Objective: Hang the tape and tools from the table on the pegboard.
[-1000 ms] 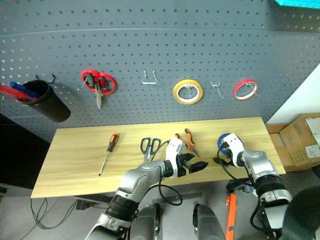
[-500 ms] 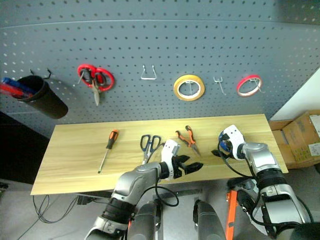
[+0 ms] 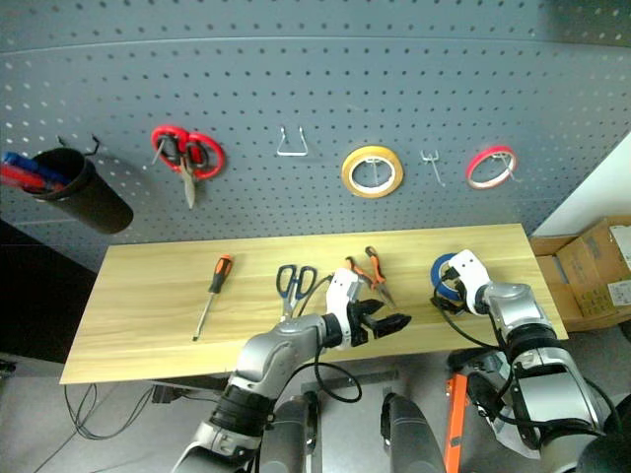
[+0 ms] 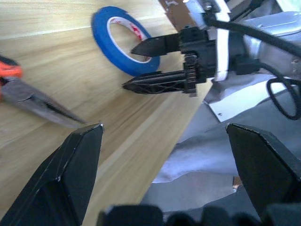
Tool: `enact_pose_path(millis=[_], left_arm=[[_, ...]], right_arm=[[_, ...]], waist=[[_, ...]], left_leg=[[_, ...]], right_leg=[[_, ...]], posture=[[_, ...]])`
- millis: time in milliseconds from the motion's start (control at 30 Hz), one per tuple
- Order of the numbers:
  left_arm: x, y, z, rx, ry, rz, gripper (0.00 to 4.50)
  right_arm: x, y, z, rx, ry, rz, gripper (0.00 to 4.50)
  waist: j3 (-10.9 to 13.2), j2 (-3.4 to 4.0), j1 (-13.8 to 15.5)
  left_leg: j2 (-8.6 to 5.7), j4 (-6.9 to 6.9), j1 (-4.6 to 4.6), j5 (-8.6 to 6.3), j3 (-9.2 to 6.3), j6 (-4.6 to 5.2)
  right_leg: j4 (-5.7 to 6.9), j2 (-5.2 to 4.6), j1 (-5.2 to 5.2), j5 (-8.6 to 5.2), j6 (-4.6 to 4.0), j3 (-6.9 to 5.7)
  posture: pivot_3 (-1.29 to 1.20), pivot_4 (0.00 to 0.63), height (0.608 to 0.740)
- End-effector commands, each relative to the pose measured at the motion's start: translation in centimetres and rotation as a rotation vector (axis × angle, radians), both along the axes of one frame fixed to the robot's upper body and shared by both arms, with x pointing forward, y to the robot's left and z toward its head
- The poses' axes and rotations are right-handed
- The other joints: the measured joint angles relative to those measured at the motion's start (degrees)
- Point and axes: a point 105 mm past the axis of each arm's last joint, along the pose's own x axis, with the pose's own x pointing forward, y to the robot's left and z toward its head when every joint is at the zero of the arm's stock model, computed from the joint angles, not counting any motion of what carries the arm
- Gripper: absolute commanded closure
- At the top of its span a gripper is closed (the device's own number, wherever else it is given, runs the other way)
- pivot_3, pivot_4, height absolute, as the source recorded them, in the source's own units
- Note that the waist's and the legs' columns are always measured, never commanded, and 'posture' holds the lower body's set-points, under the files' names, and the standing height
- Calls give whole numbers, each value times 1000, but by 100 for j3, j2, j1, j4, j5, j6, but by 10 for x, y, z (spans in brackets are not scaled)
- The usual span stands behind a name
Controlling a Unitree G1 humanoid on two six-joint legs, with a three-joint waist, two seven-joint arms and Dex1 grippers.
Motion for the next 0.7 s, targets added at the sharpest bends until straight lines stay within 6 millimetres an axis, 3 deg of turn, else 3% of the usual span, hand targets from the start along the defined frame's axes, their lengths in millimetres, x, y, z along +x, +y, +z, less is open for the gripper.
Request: enact_pose_path(millis=[33, 400, 633, 700], left_arm=[[0, -7, 12, -39, -22, -19, 0], [7, -5, 18, -49, -43, -12, 0], [10, -6, 25, -62, -75, -15, 0], [9, 0, 32, -73, -101, -9, 0]], right_arm=[[-12, -5, -21, -20, 80, -9, 385], [-10, -3, -18, -1, 74, -7, 3843], [-18, 0, -20, -44, 36, 55, 3952], [-26, 6, -11, -60, -43, 75, 3952]], waist=[[1, -1, -1], [4, -8, -1], [3, -7, 0], [0, -6, 4]], left_leg=[[0, 1, 1, 0, 0, 0], [2, -3, 1, 0, -1, 0], [2, -4, 0, 0, -2, 0], [2, -6, 0, 0, -3, -1]], right_leg=[[0, 0, 2, 0, 0, 0], [-2, 2, 0, 0, 0, -2], [-3, 2, 0, -1, 1, -3], [-2, 2, 1, -4, 6, -4]], posture=[[127, 335, 740], [119, 322, 740], [111, 300, 740], [105, 280, 740]])
